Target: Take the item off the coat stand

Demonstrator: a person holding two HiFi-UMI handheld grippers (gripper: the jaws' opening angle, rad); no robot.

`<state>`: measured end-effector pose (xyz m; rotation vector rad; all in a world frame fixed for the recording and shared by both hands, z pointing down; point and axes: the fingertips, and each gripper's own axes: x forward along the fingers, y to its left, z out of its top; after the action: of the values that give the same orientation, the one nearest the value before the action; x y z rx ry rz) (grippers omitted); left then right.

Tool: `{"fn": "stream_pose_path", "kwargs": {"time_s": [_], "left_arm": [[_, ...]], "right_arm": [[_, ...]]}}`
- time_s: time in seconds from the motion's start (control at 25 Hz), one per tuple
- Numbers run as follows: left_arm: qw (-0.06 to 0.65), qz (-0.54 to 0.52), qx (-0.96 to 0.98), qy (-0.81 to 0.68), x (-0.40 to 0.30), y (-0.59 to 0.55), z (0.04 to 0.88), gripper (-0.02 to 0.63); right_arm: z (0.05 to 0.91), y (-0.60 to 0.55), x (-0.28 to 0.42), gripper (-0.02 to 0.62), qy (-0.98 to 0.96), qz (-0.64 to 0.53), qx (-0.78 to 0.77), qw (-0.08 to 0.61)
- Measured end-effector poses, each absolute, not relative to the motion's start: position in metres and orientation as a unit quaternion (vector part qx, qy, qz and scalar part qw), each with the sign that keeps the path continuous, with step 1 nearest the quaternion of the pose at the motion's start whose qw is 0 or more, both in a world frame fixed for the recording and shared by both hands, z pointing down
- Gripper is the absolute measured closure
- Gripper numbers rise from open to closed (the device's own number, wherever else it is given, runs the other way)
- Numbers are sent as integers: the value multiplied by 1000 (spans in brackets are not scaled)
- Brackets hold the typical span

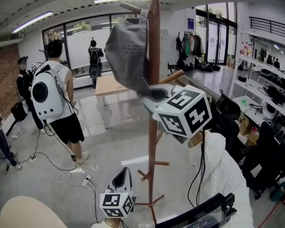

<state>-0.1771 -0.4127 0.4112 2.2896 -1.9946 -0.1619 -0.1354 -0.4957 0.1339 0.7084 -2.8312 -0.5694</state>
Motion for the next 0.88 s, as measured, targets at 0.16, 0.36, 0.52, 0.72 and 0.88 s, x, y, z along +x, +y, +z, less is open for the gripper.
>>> {"fn": "stream_pose_path", "kwargs": {"time_s": [0.16,0.36,0.52,0.72,0.88], "left_arm": [[49,-51,750,-658,-178,-412,412,606],[43,-51,743,-665,-187,-411,407,606],[39,-53,731,-680,-200,-404,406,606],[31,-65,715,-695,-224,-397,396,606],[31,-69,709,-702,-232,-393,393,606]], "right_arm": [[115,-490,-134,572,-944,-223,235,57],[86,-480,-150,572,-936,-266,227,45],[67,-471,-174,572,-937,-278,207,38],[67,-449,-203,572,-943,-287,168,17],[88,-433,-217,573,-952,-273,135,19]]}}
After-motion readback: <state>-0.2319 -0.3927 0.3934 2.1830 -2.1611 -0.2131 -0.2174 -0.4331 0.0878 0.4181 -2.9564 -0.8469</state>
